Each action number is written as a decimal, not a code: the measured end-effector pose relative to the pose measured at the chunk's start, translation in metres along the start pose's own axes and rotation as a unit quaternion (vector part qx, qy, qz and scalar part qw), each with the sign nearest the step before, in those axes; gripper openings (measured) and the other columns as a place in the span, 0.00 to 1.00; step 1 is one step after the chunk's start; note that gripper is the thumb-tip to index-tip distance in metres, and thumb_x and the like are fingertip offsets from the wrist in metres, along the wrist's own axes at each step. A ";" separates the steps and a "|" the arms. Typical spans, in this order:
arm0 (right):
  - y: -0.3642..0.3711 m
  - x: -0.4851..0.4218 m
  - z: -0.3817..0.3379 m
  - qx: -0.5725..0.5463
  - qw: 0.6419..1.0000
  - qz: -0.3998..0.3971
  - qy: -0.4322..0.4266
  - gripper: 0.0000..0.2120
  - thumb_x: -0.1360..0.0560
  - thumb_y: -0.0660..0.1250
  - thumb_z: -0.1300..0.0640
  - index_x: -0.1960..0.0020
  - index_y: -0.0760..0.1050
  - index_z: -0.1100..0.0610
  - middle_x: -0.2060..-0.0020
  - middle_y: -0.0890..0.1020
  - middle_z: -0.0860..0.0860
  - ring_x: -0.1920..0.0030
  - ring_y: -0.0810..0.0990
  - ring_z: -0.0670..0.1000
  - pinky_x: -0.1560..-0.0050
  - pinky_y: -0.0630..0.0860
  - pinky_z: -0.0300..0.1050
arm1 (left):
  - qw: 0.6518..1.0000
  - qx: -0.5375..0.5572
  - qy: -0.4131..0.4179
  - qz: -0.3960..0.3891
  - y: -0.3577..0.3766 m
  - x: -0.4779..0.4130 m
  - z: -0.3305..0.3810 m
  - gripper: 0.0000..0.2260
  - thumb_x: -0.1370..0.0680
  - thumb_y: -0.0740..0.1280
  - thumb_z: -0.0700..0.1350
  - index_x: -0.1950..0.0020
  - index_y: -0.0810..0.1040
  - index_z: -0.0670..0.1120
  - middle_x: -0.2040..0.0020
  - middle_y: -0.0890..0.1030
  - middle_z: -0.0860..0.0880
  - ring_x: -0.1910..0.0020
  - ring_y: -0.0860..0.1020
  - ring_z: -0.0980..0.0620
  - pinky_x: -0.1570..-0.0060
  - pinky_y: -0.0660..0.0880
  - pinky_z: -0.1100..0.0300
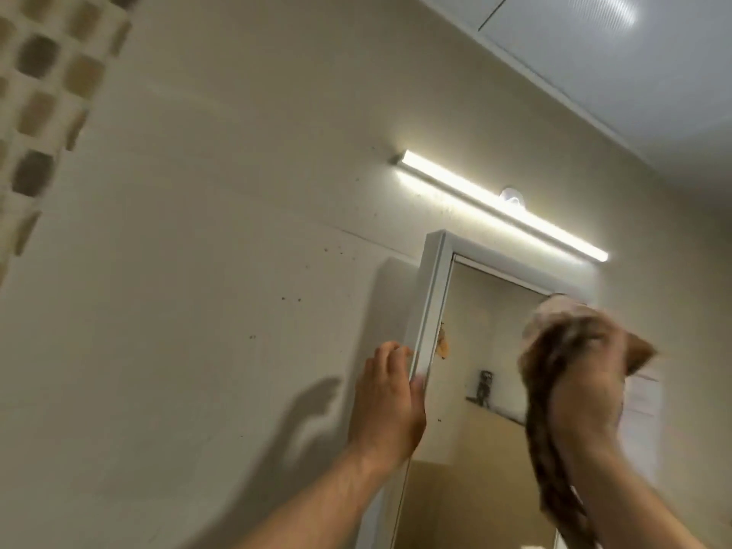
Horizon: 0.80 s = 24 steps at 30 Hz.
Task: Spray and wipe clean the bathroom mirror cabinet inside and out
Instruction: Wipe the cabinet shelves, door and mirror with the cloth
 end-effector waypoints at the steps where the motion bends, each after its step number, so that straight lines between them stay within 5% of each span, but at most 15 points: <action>1: 0.023 0.000 0.000 0.076 0.995 -0.056 -0.037 0.11 0.13 0.53 0.51 0.40 0.73 0.50 0.48 0.80 0.50 0.52 0.79 0.43 0.51 0.78 0.42 | 1.000 0.001 -0.016 -0.005 -0.001 -0.002 -0.004 0.17 0.18 0.55 0.55 0.31 0.66 0.51 0.31 0.65 0.54 0.35 0.67 0.53 0.34 0.68 0.56; 4: 0.082 -0.020 0.009 0.276 0.935 -0.181 -0.129 0.24 0.18 0.51 0.41 0.25 0.64 0.47 0.30 0.72 0.46 0.39 0.76 0.45 0.37 0.73 0.51 | 0.999 -0.033 -0.023 -0.019 -0.004 0.000 -0.018 0.22 0.19 0.53 0.58 0.28 0.65 0.50 0.28 0.63 0.52 0.30 0.64 0.50 0.30 0.66 0.53; 6: 0.114 -0.044 0.019 0.398 0.876 -0.219 -0.164 0.31 0.20 0.46 0.36 0.19 0.54 0.45 0.18 0.57 0.42 0.30 0.73 0.54 0.31 0.70 0.54 | 0.999 -0.034 -0.012 -0.017 -0.005 0.002 -0.024 0.21 0.19 0.56 0.55 0.28 0.64 0.51 0.28 0.64 0.51 0.30 0.65 0.49 0.31 0.67 0.52; 8: 0.136 -0.067 0.035 0.498 0.809 -0.254 -0.181 0.35 0.20 0.41 0.34 0.17 0.46 0.45 0.16 0.46 0.44 0.20 0.60 0.58 0.24 0.64 0.59 | 0.999 -0.021 -0.025 -0.012 -0.005 0.004 -0.029 0.19 0.19 0.60 0.53 0.29 0.64 0.52 0.28 0.64 0.53 0.29 0.65 0.51 0.31 0.68 0.53; 11: 0.149 -0.084 0.067 0.565 0.757 -0.290 -0.154 0.37 0.19 0.44 0.34 0.16 0.37 0.49 0.17 0.34 0.49 0.17 0.42 0.58 0.20 0.56 0.59 | 1.000 -0.005 -0.028 -0.002 -0.006 0.008 -0.030 0.18 0.20 0.59 0.50 0.30 0.64 0.52 0.29 0.65 0.55 0.31 0.65 0.54 0.31 0.69 0.54; 16: 0.129 0.015 0.116 0.567 0.747 -0.278 -0.209 0.37 0.17 0.55 0.43 0.16 0.46 0.60 0.18 0.37 0.60 0.18 0.37 0.64 0.21 0.56 0.63 | 0.983 0.112 -0.109 0.096 -0.023 0.008 -0.043 0.16 0.23 0.61 0.37 0.37 0.72 0.47 0.38 0.71 0.53 0.40 0.70 0.53 0.39 0.75 0.52; 18: 0.098 0.069 0.133 0.547 0.733 -0.327 -0.238 0.37 0.16 0.54 0.41 0.16 0.46 0.59 0.17 0.39 0.60 0.17 0.40 0.64 0.19 0.47 0.59 | 0.979 0.115 -0.134 0.103 -0.028 0.010 -0.045 0.17 0.24 0.62 0.36 0.37 0.71 0.48 0.39 0.71 0.53 0.40 0.71 0.54 0.40 0.75 0.52; 21: 0.088 0.056 0.128 0.548 0.713 -0.346 -0.269 0.36 0.16 0.52 0.38 0.16 0.49 0.58 0.17 0.41 0.60 0.17 0.40 0.62 0.18 0.40 0.56 | 0.990 0.076 -0.100 0.068 -0.026 0.010 -0.041 0.16 0.22 0.62 0.42 0.34 0.70 0.50 0.36 0.72 0.54 0.38 0.71 0.56 0.38 0.74 0.57; 24: 0.121 -0.004 0.100 0.538 0.756 -0.300 -0.221 0.38 0.18 0.52 0.37 0.16 0.47 0.56 0.17 0.43 0.58 0.18 0.45 0.63 0.18 0.50 0.61 | 0.988 0.102 -0.113 0.023 -0.019 0.004 -0.032 0.22 0.19 0.57 0.54 0.25 0.66 0.51 0.28 0.70 0.55 0.31 0.67 0.59 0.34 0.67 0.63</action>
Point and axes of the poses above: each hand's wrist, its own x-axis away from the middle knuckle, its own y-axis out of the palm, z = x × y, the point moved 4 cm from there along -x, towards the middle knuckle
